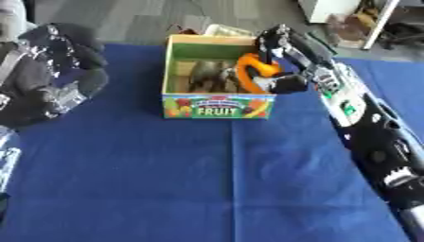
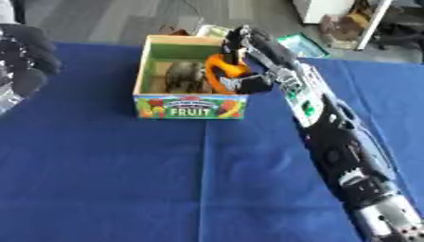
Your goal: Pick up objects on the table and place them in the box.
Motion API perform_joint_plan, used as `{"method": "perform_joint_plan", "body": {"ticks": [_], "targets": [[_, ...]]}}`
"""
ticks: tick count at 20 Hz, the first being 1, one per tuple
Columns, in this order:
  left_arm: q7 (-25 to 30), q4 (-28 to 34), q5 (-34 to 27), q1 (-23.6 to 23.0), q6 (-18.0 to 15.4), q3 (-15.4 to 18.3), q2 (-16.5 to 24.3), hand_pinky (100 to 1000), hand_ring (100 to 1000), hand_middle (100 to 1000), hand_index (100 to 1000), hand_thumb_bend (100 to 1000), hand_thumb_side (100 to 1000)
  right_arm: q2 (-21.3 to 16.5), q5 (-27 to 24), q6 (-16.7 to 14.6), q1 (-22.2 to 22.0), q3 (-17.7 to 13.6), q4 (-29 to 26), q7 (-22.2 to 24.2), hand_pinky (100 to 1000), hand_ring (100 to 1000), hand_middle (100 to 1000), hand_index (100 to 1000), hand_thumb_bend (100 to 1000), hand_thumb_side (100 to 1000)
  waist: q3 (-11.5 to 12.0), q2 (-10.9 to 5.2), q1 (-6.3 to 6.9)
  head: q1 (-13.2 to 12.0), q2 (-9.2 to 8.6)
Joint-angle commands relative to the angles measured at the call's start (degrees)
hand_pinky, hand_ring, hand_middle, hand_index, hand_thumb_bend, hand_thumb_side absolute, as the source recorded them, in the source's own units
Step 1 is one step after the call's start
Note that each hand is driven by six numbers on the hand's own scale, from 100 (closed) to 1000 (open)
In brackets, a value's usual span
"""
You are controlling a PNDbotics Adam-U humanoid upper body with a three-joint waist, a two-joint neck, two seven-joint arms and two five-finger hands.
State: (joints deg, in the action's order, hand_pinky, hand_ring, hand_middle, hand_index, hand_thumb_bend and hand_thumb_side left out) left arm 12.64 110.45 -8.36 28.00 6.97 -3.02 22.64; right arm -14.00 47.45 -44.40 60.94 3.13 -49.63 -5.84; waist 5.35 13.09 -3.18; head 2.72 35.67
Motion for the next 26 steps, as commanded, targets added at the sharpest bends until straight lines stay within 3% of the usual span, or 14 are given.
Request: {"method": "perform_joint_plan", "body": {"ticks": [1,2,3,4,6,10,16,22,26], "targets": [[0.3,1.2,-0.4,1.1,0.0,0.0,0.3,646,620,617,752,599,358,-0.6,3.3,0.9,1.6,-0.7,0.4,-3.9,717,587,303,467,153,100,0.1,-0.92,0.28,0.5,-0.83],[0.3,1.2,-0.4,1.1,-0.1,0.0,0.2,645,619,616,752,590,361,-0.6,4.0,1.0,1.5,-0.7,0.8,-4.5,788,745,601,779,382,100,0.3,-0.82,0.38,0.6,-1.02],[0.4,1.3,-0.5,1.2,-0.1,-0.1,-0.1,645,619,616,752,590,361,-0.8,4.8,1.4,1.4,-0.4,1.7,-4.4,812,782,677,826,390,100,1.0,-0.65,0.51,1.2,-1.33],[0.5,1.5,-0.6,1.3,-0.1,-0.2,-0.3,645,619,615,752,589,362,-0.9,5.6,2.0,1.5,-0.2,2.4,-3.8,870,860,808,902,418,125,1.6,-0.57,0.58,1.6,-1.5],[0.5,1.5,-0.6,1.2,0.0,-0.3,-0.5,644,618,615,752,585,366,-0.7,7.5,2.0,1.5,-0.1,2.8,-2.3,931,942,925,971,459,249,1.9,-0.45,0.67,2.0,-1.61],[0.6,1.4,-0.5,1.0,0.1,-0.3,-0.7,644,618,615,752,582,367,-0.2,10.8,1.2,1.3,-1.2,2.2,-2.8,966,983,965,992,502,305,1.7,-0.39,0.69,2.0,-1.57],[0.5,1.4,-0.4,0.8,0.1,-0.1,-0.7,644,619,615,752,578,368,-0.4,11.9,0.6,1.2,-1.2,1.7,-7.0,965,979,955,984,500,281,1.0,-0.55,0.73,1.7,-1.49],[-0.2,0.7,0.4,-0.7,0.2,0.7,-0.3,642,617,612,750,572,372,-1.8,8.7,-1.7,-0.1,0.3,-0.9,-8.3,967,963,920,956,494,216,-0.8,-0.98,0.82,-0.1,-0.64],[-1.8,-0.2,0.9,-2.9,-0.2,2.0,0.1,642,620,615,748,571,375,-3.2,5.0,-5.0,-4.7,2.2,-4.1,-9.2,972,952,890,935,505,167,-2.8,-1.19,0.84,-2.1,0.08]]}}
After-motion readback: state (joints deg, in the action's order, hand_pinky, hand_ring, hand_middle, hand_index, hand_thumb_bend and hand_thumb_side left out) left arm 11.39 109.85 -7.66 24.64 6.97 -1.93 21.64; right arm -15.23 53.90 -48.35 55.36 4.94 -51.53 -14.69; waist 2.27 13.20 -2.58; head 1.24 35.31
